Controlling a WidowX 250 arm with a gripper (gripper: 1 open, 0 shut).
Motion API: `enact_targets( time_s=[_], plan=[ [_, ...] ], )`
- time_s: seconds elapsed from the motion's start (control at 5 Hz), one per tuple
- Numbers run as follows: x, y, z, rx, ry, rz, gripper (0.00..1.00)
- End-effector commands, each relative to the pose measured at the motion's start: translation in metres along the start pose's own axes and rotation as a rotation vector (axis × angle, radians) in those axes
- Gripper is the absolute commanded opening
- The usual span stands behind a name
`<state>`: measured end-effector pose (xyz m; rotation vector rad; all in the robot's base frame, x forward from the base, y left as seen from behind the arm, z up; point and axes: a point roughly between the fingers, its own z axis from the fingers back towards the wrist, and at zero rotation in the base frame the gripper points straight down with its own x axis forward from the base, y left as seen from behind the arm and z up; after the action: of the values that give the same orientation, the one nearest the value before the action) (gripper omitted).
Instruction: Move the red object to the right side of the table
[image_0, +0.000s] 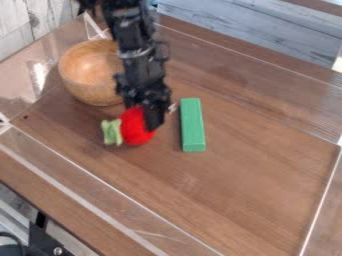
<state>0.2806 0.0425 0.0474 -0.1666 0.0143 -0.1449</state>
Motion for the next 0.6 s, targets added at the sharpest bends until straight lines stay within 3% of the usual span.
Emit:
enact_targets(
  time_s=[0.0,0.2,0.4],
  plan=[
    [0.017,-0.021,0.046,0.076,-0.051,-0.027,0.0],
    [0.024,-0.037,0.061,0.106,-0.055,-0.036,0.0],
    [0.035,-0.057,0.064,0.115,-0.062,-0.08,0.0]
  ],
)
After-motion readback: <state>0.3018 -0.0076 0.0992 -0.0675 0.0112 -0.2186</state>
